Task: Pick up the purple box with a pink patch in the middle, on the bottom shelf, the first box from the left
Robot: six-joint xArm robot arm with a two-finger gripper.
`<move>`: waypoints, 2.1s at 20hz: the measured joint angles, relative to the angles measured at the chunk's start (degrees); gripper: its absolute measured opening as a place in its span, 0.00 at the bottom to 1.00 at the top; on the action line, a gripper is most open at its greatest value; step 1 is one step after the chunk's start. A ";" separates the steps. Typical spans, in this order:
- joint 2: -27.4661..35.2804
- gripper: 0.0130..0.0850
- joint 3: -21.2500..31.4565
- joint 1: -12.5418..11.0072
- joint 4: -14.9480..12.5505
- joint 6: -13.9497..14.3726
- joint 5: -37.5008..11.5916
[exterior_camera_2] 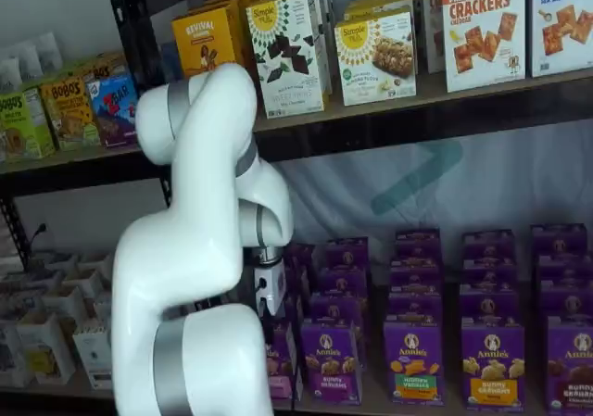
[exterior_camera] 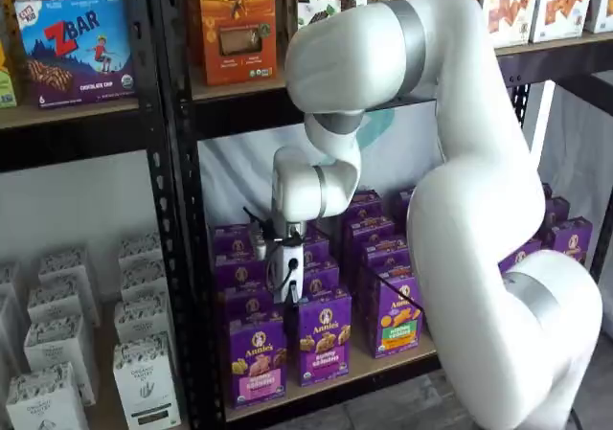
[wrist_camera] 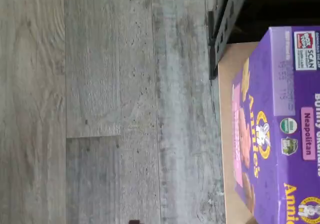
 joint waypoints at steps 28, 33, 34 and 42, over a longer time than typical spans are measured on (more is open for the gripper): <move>13.22 1.00 -14.62 0.41 -4.56 4.51 -2.16; 15.79 1.00 -17.83 0.85 -6.70 6.88 -0.71; 16.34 1.00 -18.42 1.03 -7.19 7.47 -0.48; 19.59 1.00 -21.58 2.15 -10.07 11.10 0.51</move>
